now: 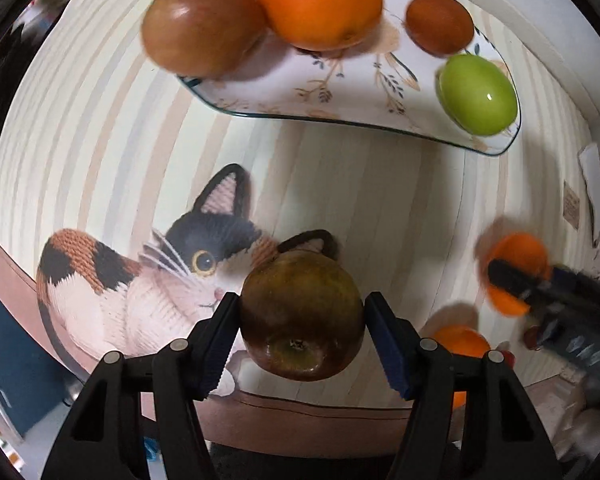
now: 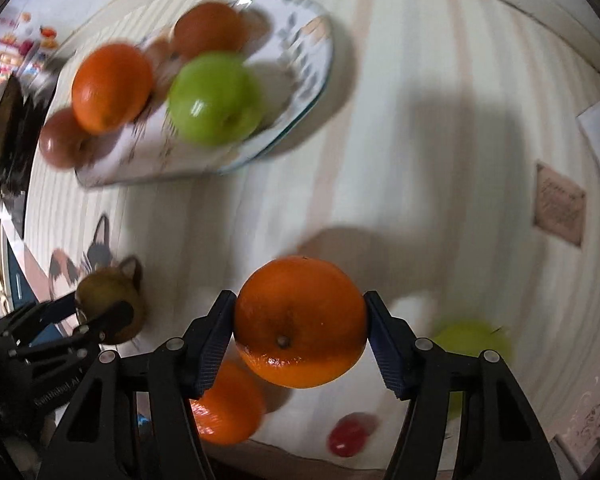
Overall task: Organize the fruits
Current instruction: 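Grasp the brown apple with the left tool while the right tool grasps a tangerine, then carry both fruits onto the floral plate and open both tools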
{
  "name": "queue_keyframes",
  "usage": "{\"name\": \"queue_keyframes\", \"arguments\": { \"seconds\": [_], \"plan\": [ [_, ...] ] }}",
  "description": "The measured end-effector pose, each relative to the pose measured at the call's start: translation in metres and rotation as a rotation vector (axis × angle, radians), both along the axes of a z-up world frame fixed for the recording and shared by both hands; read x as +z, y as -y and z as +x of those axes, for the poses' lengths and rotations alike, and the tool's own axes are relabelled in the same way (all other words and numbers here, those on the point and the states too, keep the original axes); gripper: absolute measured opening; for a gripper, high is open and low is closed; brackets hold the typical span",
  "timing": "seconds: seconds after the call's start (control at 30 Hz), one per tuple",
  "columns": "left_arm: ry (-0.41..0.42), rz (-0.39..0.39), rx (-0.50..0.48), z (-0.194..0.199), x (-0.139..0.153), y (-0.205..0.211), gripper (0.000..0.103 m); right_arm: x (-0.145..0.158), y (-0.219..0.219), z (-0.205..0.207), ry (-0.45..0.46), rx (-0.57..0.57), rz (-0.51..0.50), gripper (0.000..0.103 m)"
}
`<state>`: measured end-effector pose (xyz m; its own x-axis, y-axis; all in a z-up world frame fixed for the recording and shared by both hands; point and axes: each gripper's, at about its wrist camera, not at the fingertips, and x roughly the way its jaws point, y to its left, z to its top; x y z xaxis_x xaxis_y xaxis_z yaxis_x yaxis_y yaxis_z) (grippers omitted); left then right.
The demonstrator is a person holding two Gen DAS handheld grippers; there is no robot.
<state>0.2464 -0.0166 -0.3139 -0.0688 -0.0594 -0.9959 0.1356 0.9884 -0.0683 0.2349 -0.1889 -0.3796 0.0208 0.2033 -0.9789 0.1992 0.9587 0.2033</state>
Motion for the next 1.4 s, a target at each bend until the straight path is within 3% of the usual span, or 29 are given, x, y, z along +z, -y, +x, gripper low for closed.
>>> {"name": "queue_keyframes", "arguments": {
  "seconds": [0.23,0.4,0.63,0.8,1.07,1.4],
  "plan": [
    [0.025,-0.011,-0.01,0.001,0.001,-0.003,0.062,-0.006,-0.011,-0.006,0.002,0.005,-0.032,0.067],
    [0.064,-0.013,-0.023,0.006,0.018,0.008,0.061,-0.001,-0.021,-0.004,0.018,-0.012,-0.008,0.066],
    [0.192,-0.088,-0.05,0.034,0.085,0.035,0.061,0.057,0.011,0.025,0.13,-0.122,0.107,0.066],
    [0.249,-0.075,-0.07,0.068,0.101,0.056,0.061,0.092,0.029,0.084,0.21,-0.147,0.102,0.066],
    [0.216,-0.028,-0.068,0.1,0.07,0.073,0.061,0.072,0.048,0.16,0.166,-0.13,0.046,0.066],
    [0.146,-0.007,-0.041,0.11,0.038,0.075,0.062,0.028,0.061,0.169,0.112,-0.156,0.142,0.07]
  ]
}}
